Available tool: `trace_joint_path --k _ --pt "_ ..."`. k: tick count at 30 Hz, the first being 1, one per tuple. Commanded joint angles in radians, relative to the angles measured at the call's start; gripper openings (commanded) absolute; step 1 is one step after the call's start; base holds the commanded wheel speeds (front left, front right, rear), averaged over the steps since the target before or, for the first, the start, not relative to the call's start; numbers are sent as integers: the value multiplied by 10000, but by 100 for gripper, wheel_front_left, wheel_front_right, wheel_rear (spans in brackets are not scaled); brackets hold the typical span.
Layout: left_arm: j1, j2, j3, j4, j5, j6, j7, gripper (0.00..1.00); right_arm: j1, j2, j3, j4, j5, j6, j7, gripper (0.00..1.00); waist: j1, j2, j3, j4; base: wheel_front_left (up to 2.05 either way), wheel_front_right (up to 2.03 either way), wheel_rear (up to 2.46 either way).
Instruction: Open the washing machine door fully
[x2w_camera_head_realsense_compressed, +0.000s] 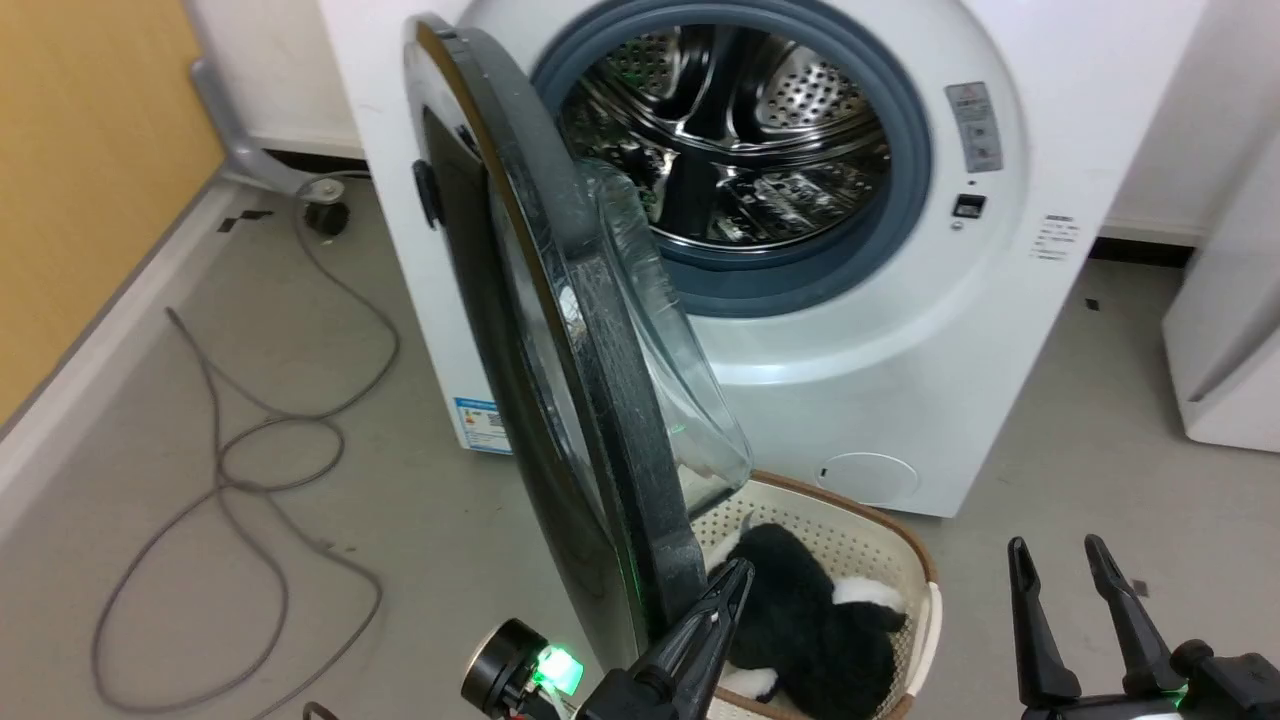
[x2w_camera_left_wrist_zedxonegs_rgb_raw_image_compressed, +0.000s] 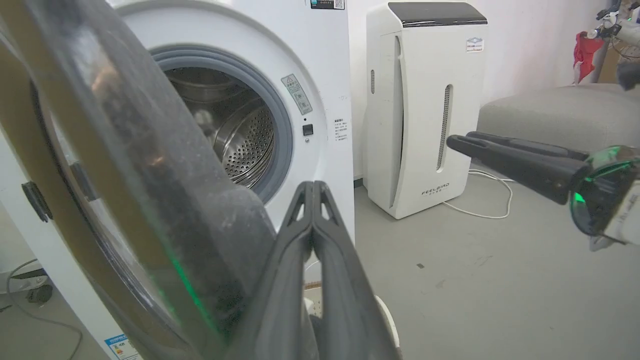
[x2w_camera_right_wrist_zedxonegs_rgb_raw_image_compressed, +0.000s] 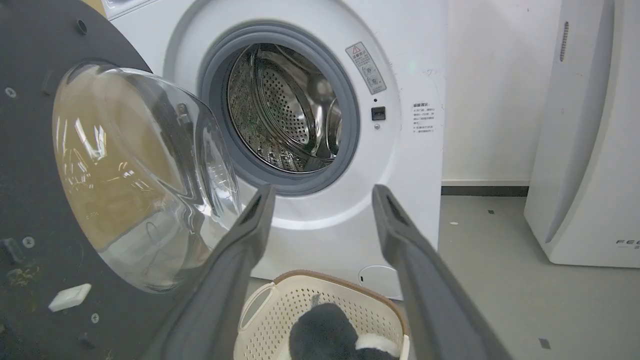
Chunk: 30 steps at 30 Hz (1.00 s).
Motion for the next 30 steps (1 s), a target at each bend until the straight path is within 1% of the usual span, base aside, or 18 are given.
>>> trace_joint_path --k 1,6,13,22,30 --pt "-14 71 169 0 -59 96 -44 0 -56 39 -11 18 6 8 -43 100 0 0 19 143 0 0 0" --pt "167 141 248 -140 -48 117 -44 0 -4 39 -9 47 29 8 -43 100 0 0 32 578 0 0 0" --pt "552 373 139 -642 85 121 -44 0 123 39 90 70 88 8 -43 100 0 0 34 1474 0 0 0" --pt "874 684 280 -1023 98 287 -44 0 169 39 133 73 83 8 -44 100 0 0 83 2713 0 0 0" --pt "1045 925 624 -965 -37 478 -44 0 107 39 292 133 146 8 -44 100 0 0 167 3460 0 0 0"
